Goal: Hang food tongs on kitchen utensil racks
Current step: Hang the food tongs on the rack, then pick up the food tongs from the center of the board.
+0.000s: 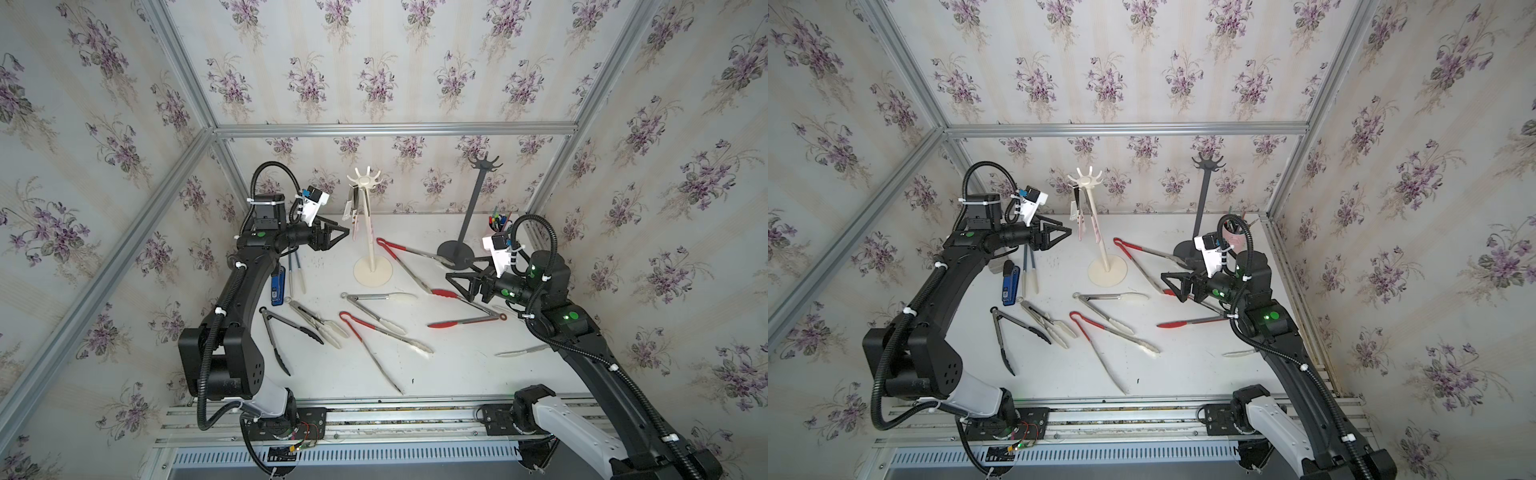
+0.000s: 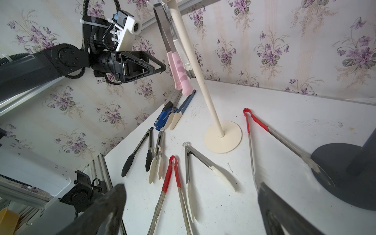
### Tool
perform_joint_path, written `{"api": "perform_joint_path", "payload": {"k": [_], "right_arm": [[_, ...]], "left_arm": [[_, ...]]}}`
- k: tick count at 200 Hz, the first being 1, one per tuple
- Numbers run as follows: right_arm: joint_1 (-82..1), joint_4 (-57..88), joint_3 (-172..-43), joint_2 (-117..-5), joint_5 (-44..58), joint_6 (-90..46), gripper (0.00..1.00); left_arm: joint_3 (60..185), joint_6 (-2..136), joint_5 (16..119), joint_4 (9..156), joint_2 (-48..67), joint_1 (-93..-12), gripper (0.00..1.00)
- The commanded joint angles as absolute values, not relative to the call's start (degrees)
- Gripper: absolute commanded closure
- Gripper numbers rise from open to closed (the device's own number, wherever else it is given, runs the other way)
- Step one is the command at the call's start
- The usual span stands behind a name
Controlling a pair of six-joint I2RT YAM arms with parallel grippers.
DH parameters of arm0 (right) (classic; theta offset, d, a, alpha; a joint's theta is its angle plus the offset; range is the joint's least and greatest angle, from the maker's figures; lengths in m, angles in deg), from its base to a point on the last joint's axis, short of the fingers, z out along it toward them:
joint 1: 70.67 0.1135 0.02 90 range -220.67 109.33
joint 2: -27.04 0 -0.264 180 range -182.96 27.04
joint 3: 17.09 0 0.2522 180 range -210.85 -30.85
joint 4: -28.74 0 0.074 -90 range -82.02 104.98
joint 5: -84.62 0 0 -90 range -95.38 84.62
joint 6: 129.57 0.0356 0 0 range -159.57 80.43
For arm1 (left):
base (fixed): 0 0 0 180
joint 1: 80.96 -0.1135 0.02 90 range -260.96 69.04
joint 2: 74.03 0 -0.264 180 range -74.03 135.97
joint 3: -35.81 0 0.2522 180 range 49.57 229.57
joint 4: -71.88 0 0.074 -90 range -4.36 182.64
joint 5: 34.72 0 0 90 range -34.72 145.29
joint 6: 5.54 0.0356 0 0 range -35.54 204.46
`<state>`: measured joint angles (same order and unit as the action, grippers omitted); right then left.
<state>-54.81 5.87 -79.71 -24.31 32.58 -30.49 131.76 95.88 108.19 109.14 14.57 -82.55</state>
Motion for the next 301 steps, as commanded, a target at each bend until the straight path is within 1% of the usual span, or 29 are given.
{"api": "perform_joint_path", "payload": {"k": [1, 33, 52, 69, 85, 101, 139, 172, 191, 255, 288, 293, 301], "right_arm": [[-54.8, 6.6, -79.5, -24.2, 32.1, -30.5, 0.0], [-54.8, 6.6, -79.3, -24.2, 32.0, -30.5, 0.0], [-54.7, 7.1, -78.9, -24.2, 32.0, -30.3, 0.0], [-54.7, 7.4, -78.8, -24.2, 32.1, -30.3, 0.0], [-54.8, 7.4, -78.7, -24.3, 32.1, -30.3, 0.0], [-54.8, 7.4, -78.5, -24.4, 32.2, -30.4, 0.0], [-54.8, 7.8, -78.1, -24.6, 32.3, -30.4, 0.0], [-54.8, 8.2, -78.0, -25.1, 32.8, -30.2, 0.0], [-54.8, 8.6, -77.8, -25.4, 32.9, -29.8, 0.0], [-54.8, 9.7, -77.0, -26.4, 32.9, -29.2, 0.0], [-54.8, 10.0, -77.0, -26.6, 32.9, -28.9, 0.0], [-54.8, 10.0, -77.0, -26.6, 32.9, -28.9, 0.0], [-54.8, 10.0, -77.0, -26.7, 32.9, -28.9, 0.0]], "left_arm": [[131.5, 96.5, 106.0, 109.2, 13.2, -82.6, 0.22], [128.4, 93.8, 102.2, 106.0, 10.0, -82.8, 0.16], [125.4, 91.4, 100.7, 102.2, 7.7, -82.9, 0.08], [123.4, 89.8, 99.2, 100.4, 4.5, -82.9, 0.06], [121.8, 88.4, 95.7, 99.1, 2.7, -83.0, 0.05], [119.6, 86.9, 93.0, 97.3, 0.6, -83.2, 0.01], [116.9, 83.9, 90.2, 96.9, -2.1, -84.1, 0.01], [114.0, 80.1, 84.1, 97.1, -4.3, -84.9, 0.01], [113.7, 79.6, 81.7, 100.2, -4.0, -85.1, 0.01], [117.7, 78.6, 72.7, 114.6, 3.4, -85.5, 0.01], [119.5, 78.0, 65.7, 119.2, 6.8, -85.4, 0.01], [119.8, 78.0, 65.7, 119.8, 9.0, -85.4, 0.01], [120.5, 77.8, 63.0, 121.2, 10.3, -85.4, 0.01]]}}
